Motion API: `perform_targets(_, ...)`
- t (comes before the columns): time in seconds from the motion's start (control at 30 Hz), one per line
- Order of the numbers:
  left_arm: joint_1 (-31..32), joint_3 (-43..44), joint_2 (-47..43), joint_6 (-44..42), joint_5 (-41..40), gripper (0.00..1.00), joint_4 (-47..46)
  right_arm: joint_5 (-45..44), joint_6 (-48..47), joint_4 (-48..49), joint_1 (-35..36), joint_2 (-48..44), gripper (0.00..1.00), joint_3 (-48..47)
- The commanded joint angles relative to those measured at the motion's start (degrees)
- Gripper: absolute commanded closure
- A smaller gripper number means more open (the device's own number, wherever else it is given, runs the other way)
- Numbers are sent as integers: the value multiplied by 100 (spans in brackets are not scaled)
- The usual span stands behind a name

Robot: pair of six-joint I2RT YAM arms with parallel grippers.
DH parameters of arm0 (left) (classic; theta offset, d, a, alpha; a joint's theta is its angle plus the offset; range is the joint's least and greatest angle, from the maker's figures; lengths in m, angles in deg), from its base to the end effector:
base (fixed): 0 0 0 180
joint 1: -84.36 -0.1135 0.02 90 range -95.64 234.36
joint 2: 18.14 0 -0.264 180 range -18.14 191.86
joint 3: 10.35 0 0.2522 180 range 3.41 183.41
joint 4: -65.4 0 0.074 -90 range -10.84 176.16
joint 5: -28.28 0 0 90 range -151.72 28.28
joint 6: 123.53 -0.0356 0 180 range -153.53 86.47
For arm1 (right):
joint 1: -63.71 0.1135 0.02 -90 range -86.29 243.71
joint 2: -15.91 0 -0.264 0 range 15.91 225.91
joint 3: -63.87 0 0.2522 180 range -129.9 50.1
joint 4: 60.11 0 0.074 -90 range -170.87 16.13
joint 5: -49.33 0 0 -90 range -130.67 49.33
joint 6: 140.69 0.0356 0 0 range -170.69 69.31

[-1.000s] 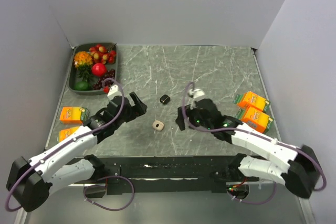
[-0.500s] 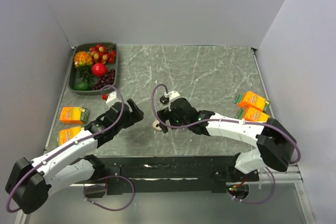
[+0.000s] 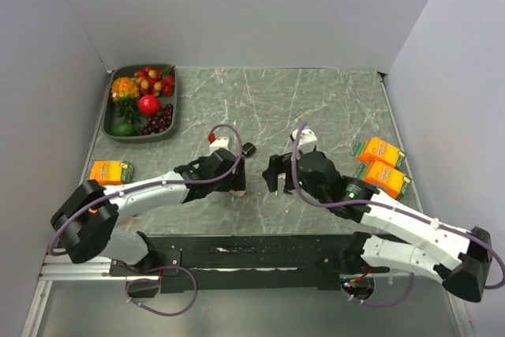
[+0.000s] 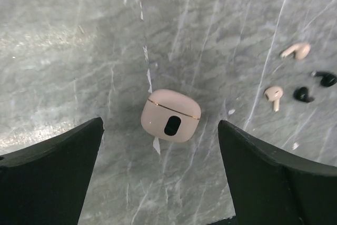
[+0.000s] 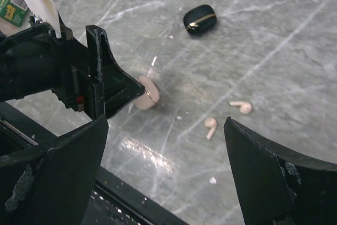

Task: Insert the wireless bluetooth earbuds into the charging case
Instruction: Pick up the charging case at the center of the board.

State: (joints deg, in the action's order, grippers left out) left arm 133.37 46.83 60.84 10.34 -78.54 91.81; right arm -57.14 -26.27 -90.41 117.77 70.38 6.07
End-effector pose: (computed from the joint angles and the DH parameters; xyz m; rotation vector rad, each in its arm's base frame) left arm 0.1886 -0.2014 0.1984 -0.0277 2.4067 -0.4200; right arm 0.1342 0.1679 0.2940 -0.3502 2.0385 0.5682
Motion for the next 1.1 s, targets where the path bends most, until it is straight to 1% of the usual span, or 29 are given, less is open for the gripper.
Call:
perform_targets(0.0,187,167,318,-362,56,1,-175,-225,133,-456,-45,-490,0,254)
perform_targets(0.03,205,228,389,-528,108,5,-209,-190,115,-473,-45,-578,0,263)
perform_targets(0.07,222,263,460,-582,143,14,-201,-190,106,-500,-54,-613,0,272)
perform_targets(0.13,249,404,679,-739,214,20,-114,-173,89,-561,-63,-684,0,290)
perform_targets(0.17,258,465,758,-740,171,21,-52,-155,89,-561,-63,-710,0,290)
perform_targets(0.4,319,694,1075,-881,91,21,-8,-137,19,-588,-80,-1088,0,369)
perform_targets(0.57,328,852,1269,-942,65,21,133,-155,1,-649,-107,-1167,0,421)
perform_targets(0.93,328,694,1111,-960,91,22,212,-137,54,-535,-142,-1150,0,562)
perform_targets(1.07,337,659,1155,-995,100,24,230,-137,62,-518,-142,-1098,0,553)
